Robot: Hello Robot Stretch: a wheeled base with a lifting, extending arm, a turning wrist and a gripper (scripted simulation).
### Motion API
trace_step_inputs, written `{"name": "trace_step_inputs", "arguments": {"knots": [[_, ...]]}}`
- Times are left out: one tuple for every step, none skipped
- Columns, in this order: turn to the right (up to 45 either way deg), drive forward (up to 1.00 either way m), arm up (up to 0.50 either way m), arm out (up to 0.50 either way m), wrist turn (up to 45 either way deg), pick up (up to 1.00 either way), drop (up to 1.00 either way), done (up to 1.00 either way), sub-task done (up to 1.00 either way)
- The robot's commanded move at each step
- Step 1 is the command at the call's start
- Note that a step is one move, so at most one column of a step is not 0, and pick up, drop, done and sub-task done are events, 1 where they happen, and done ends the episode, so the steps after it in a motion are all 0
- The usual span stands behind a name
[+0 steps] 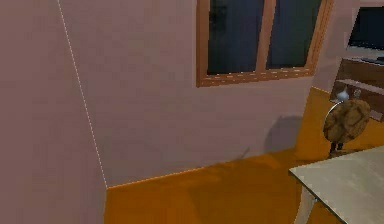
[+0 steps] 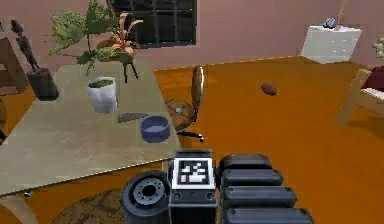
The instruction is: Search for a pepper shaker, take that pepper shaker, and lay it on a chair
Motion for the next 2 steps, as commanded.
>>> {"name": "trace_step_inputs", "arguments": {"knots": [[0.0,0.30,0.00,0.00,0.0,0.00,0.00,0.00,0.00],[45.0,0.00,0.00,0.00,0.0,0.00,0.00,0.00,0.00]]}}
